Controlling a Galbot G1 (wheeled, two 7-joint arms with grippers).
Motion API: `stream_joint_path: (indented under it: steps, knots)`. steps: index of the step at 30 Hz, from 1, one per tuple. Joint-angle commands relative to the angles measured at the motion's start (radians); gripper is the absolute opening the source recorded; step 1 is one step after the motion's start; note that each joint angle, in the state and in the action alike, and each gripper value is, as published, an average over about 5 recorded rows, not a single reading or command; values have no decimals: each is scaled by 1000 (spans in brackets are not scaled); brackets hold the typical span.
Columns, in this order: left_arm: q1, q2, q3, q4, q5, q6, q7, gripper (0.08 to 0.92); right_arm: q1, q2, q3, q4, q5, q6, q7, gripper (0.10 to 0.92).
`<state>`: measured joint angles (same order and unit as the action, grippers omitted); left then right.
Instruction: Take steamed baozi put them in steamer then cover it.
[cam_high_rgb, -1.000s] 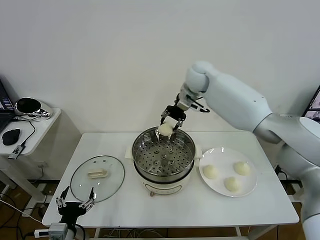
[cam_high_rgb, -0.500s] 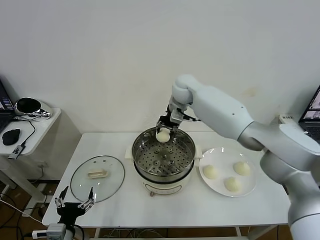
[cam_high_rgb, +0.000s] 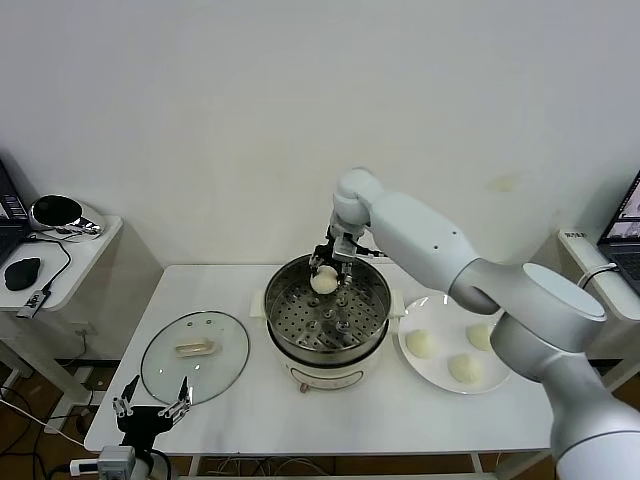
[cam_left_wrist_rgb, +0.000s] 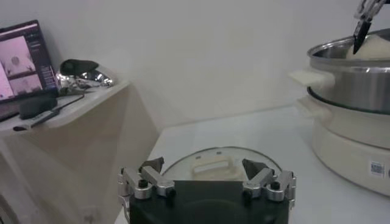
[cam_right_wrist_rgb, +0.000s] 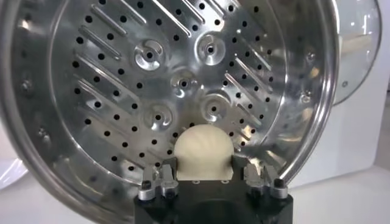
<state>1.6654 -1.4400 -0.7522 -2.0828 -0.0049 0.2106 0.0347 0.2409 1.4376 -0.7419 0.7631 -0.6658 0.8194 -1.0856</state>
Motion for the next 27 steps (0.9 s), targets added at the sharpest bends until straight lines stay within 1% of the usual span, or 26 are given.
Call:
stream_joint_path:
  steps: [1, 3, 5, 8, 11, 14, 18, 22, 24, 27]
  knots:
    - [-3, -1, 3, 16, 1, 0, 1, 823, -16, 26, 14, -63, -42, -2, 55, 577]
    - [-3, -1, 3, 17, 1, 0, 1, 823, -10, 19, 3, -57, 11, -21, 38, 611]
    - [-2, -2, 2, 16, 1, 0, 1, 823, 1, 3, -13, -36, 90, -50, 0, 667]
    - [-2, -6, 0, 17, 1, 1, 2, 823, 21, -39, -40, 35, 218, -130, -84, 752]
    - [-2, -8, 0, 17, 1, 1, 5, 823, 53, -96, -55, 126, 341, -221, -173, 807]
    - [1, -7, 2, 11, 3, 3, 9, 823, 103, -183, -75, 238, 458, -346, -205, 821]
    - [7, -4, 3, 2, 3, 5, 13, 823, 187, -357, -131, 444, 622, -641, -149, 823]
    - [6, -2, 6, -2, 0, 7, 13, 823, 263, -528, -169, 577, 798, -895, -114, 823]
    - [6, 0, 9, -6, -1, 8, 13, 823, 287, -596, -172, 618, 841, -1004, -110, 823]
    - [6, 6, 16, -13, -4, 9, 14, 823, 307, -698, -172, 658, 865, -1133, -113, 823]
